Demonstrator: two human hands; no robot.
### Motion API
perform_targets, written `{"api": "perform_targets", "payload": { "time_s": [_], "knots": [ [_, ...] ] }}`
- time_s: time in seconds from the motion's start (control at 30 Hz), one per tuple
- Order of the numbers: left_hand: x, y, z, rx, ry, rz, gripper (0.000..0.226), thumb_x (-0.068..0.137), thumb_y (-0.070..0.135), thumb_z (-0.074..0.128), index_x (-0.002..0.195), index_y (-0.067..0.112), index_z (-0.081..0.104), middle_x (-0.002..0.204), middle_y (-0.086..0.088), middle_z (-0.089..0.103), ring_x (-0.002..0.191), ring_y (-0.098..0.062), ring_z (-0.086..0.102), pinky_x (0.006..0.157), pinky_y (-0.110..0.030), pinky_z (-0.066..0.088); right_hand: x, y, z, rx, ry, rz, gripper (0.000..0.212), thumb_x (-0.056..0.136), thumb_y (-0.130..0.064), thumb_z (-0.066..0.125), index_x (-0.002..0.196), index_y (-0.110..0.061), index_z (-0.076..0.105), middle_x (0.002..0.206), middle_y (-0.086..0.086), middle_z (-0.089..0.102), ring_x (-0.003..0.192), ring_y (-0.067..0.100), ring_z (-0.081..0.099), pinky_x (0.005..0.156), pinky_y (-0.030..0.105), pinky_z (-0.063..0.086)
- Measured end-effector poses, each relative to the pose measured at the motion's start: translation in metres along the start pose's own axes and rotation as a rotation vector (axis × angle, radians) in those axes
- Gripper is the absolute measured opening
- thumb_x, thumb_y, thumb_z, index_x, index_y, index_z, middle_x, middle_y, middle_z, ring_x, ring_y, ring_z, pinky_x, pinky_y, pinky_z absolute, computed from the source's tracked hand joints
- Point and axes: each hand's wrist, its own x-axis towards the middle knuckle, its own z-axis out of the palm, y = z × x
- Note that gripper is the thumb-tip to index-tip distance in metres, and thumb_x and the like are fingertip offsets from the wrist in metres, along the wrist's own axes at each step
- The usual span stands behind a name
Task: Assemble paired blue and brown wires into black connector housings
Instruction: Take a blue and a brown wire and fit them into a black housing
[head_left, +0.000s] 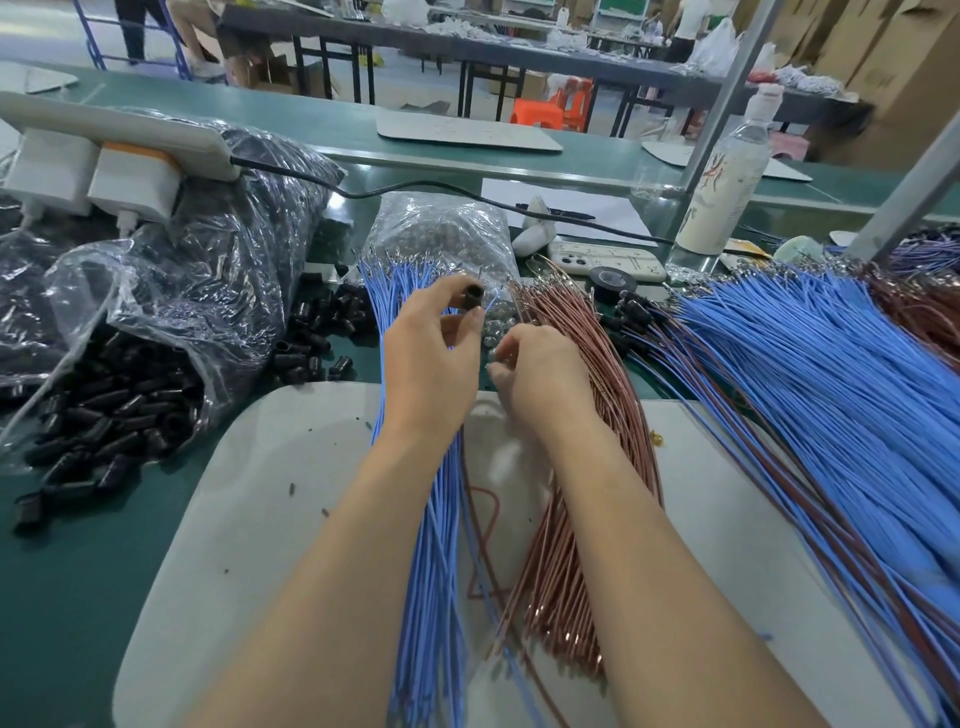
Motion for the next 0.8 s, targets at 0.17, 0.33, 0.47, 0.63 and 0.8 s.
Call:
{"api": "perform_targets", "payload": {
  "time_s": [0.17,0.33,0.47,0.63,0.8],
  "knots": [
    [-0.001,-0.001,0.001,-0.033,-0.052,-0.025,0.019,0.089,0.002,0.059,0.099,0.019,0.062,0.098,0.002,0.066,0.084,-0.008,0.063,0.078,-0.015,0.049,-0.001,-0.001,-0.003,0.103,-0.003,-0.009,0.015,0.093,-0.022,0.058,0.101,-0.01,0.06,0.104,0.007,0.062,0.097,0.025,0.057,0.082,0.034,0.045],
    [-0.002,-0.001,0.003,-0.053,-0.116,-0.003,0.024,0.087,-0.003,0.056,0.095,0.019,0.061,0.095,-0.002,0.066,0.077,-0.002,0.06,0.07,-0.009,0.045,-0.009,0.002,-0.032,0.624,0.125,-0.09,0.012,0.088,-0.009,0.06,0.088,-0.021,0.062,0.072,-0.003,0.064,0.065,0.009,0.058,0.067,0.026,0.048],
    [-0.004,-0.002,0.003,-0.051,-0.17,0.0,0.026,0.086,-0.005,0.056,0.093,0.02,0.062,0.09,-0.003,0.067,0.074,-0.008,0.062,0.069,-0.018,0.048,-0.021,0.003,-0.039,0.641,0.13,-0.14,0.01,0.085,-0.014,0.066,0.087,-0.023,0.068,0.074,-0.008,0.066,0.068,0.004,0.061,0.069,0.02,0.049],
    [-0.006,-0.001,0.004,0.025,-0.179,0.077,0.028,0.081,-0.005,0.061,0.094,0.02,0.062,0.095,0.0,0.068,0.088,-0.013,0.066,0.081,-0.023,0.053,-0.026,0.001,-0.033,0.45,0.21,-0.164,0.013,0.083,-0.027,0.072,0.089,-0.016,0.067,0.084,0.002,0.067,0.078,0.015,0.062,0.077,0.028,0.049],
    [-0.008,-0.003,0.006,0.147,-0.156,0.115,0.02,0.082,0.003,0.061,0.097,0.015,0.067,0.069,0.017,0.06,0.063,0.006,0.058,0.062,-0.004,0.042,-0.029,-0.005,-0.033,0.317,0.374,-0.191,0.017,0.086,-0.03,0.066,0.085,-0.013,0.066,0.083,0.004,0.062,0.075,0.02,0.058,0.075,0.038,0.048]
  ]
}}
